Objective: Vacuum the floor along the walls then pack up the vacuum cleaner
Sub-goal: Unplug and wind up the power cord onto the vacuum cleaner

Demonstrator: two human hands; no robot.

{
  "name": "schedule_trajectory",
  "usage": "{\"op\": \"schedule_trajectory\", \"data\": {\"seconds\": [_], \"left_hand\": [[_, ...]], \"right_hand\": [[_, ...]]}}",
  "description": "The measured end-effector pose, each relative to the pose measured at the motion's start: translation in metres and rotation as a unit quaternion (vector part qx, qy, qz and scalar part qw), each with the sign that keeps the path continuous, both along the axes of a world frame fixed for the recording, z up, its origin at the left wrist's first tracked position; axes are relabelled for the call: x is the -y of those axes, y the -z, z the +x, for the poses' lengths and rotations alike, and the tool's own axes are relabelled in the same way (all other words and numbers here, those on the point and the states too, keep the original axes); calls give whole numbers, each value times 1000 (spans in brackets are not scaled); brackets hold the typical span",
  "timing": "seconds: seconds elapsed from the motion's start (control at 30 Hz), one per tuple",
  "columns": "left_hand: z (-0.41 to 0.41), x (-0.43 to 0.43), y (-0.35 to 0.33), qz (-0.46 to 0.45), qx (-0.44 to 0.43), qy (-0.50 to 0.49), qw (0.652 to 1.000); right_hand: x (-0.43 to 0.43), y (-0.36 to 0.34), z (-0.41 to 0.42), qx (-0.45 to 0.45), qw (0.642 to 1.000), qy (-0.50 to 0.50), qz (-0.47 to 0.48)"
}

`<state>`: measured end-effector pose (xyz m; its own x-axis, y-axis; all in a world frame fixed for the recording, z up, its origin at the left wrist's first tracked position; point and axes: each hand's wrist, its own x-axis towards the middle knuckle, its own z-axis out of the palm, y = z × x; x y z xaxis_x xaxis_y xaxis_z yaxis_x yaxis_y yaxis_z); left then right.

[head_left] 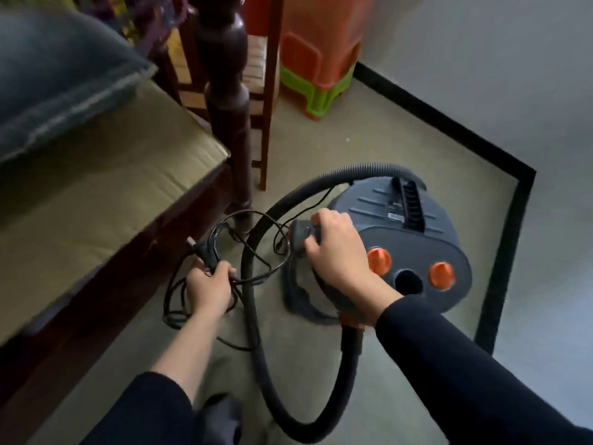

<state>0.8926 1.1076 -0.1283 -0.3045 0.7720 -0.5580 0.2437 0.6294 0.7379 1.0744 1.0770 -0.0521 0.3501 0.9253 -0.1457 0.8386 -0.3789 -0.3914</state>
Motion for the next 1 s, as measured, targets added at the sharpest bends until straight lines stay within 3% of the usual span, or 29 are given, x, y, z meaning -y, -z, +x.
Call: {"op": "schedule_trajectory", "data": {"seconds": [0.1, 0.17, 0.3, 0.43, 0.73, 1.0], "left_hand": [[19, -13, -12, -10, 33, 5, 999], [29, -25, -18, -6, 43, 16, 999], [39, -49, -25, -2, 25, 39, 999], [42, -70, -22, -12, -4, 47, 999], [70, -88, -21, -14, 45, 46, 998], [68, -88, -22, -26, 89, 40, 995]], "right_hand": [[-11, -6, 35, 145, 988, 31, -42], [-18, 0, 61, 201, 971, 104, -75], [-24, 18, 107, 211, 930, 246, -175], [-23, 26, 127, 246, 916, 192, -251], [-13, 22, 135, 168, 951, 171, -195], [46, 17, 127, 131, 960, 156, -191]]}}
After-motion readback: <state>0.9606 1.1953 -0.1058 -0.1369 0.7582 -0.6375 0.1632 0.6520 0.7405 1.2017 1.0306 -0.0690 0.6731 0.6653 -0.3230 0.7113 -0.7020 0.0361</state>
